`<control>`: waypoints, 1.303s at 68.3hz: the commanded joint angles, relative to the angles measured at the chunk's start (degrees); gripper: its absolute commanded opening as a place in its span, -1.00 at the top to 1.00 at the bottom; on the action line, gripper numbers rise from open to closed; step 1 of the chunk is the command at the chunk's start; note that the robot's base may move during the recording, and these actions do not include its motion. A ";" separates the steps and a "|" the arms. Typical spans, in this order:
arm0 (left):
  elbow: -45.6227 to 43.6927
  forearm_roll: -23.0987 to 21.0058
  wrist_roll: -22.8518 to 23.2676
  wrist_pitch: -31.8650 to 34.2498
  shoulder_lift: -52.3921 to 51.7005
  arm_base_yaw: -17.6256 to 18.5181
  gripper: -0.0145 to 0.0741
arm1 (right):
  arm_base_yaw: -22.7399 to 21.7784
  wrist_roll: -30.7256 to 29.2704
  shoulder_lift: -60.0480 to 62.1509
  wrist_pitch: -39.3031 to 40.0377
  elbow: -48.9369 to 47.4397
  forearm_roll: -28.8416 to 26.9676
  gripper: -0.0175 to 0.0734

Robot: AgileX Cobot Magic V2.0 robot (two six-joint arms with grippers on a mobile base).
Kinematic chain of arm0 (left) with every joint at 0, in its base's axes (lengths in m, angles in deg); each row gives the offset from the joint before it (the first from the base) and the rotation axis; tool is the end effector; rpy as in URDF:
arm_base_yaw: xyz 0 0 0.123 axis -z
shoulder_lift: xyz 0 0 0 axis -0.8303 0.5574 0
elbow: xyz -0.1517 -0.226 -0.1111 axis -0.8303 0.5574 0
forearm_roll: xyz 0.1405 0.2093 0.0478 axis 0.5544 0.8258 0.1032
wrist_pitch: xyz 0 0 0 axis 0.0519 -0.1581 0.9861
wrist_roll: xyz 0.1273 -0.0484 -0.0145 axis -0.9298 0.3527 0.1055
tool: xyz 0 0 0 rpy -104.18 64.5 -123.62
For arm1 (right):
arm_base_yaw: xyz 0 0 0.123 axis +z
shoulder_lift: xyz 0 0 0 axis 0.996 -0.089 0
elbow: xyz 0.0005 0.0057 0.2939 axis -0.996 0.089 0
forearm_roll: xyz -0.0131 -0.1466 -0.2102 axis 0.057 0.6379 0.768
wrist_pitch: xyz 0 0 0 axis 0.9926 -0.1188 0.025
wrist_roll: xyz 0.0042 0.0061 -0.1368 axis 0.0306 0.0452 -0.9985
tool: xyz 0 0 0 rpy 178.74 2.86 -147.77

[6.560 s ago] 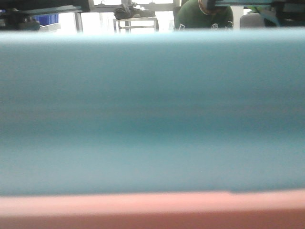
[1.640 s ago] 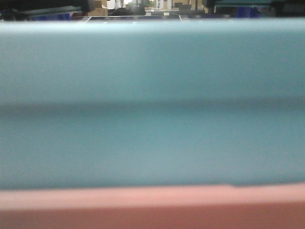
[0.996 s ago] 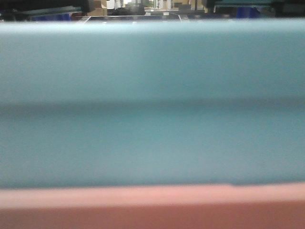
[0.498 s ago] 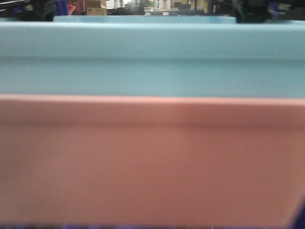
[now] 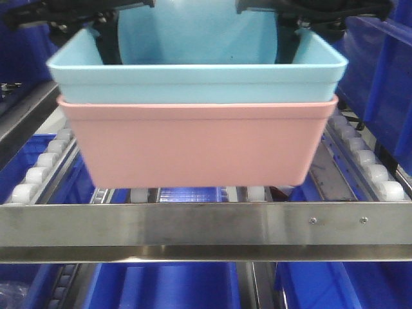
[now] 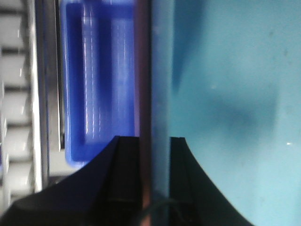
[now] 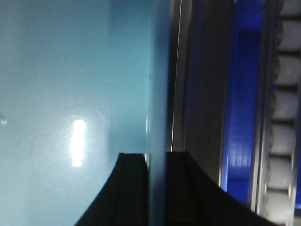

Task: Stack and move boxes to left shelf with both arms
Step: 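Lower the stacked bins with both grippers onto the roller shelf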

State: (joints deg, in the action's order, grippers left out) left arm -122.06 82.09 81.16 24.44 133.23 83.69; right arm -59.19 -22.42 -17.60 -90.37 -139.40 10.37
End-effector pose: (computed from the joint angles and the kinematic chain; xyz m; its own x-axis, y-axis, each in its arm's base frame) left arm 0.3840 -0.2012 0.2787 -0.8788 0.0065 -0.4771 0.1232 0.9691 -0.2136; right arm 0.3915 0.1725 0.2747 -0.8315 0.0318 -0.5547 -0.0570 0.9882 0.1421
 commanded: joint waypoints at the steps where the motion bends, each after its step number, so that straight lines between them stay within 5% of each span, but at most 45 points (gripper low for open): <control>1: -3.76 -0.58 -1.00 6.37 -1.83 -0.85 0.70 | -0.73 -1.29 0.50 5.83 -4.70 1.58 0.47; 26: -4.33 -0.98 -1.00 8.19 1.08 -3.03 0.70 | -0.63 -1.29 -2.39 4.20 -5.06 1.51 0.46; 34: -4.33 -1.71 -1.00 8.04 1.08 -3.12 0.67 | -0.63 -1.29 -2.39 3.42 -5.06 1.51 0.29; 41: -4.33 -2.07 -1.00 7.83 1.08 -3.12 0.35 | -0.69 -1.24 -2.39 3.51 -5.18 1.15 -0.19; 48: -4.68 -2.67 -1.00 8.10 1.08 -3.12 -0.23 | -0.69 -1.24 -2.39 3.09 -6.16 1.15 -0.62; 55: -6.76 -2.67 -1.00 6.43 1.08 -3.12 -0.57 | -0.69 -1.24 -2.39 0.39 -8.88 1.15 -0.72; 65: -12.47 -2.15 -1.07 0.03 1.08 -3.12 -0.33 | -0.58 -1.24 -1.77 -6.18 -13.94 0.93 -0.51; 77: -16.61 1.22 -1.22 -3.74 1.08 -3.12 0.75 | -0.58 -1.24 -1.12 -8.33 -17.00 0.93 0.47; 89: -16.61 0.79 -1.22 -2.27 1.44 -3.23 0.61 | -0.63 -1.24 -1.48 -6.65 -17.15 0.98 0.42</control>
State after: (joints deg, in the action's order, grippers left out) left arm -136.75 83.05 80.00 19.58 137.86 80.57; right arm -59.54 -22.99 -22.22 -99.97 -154.58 10.24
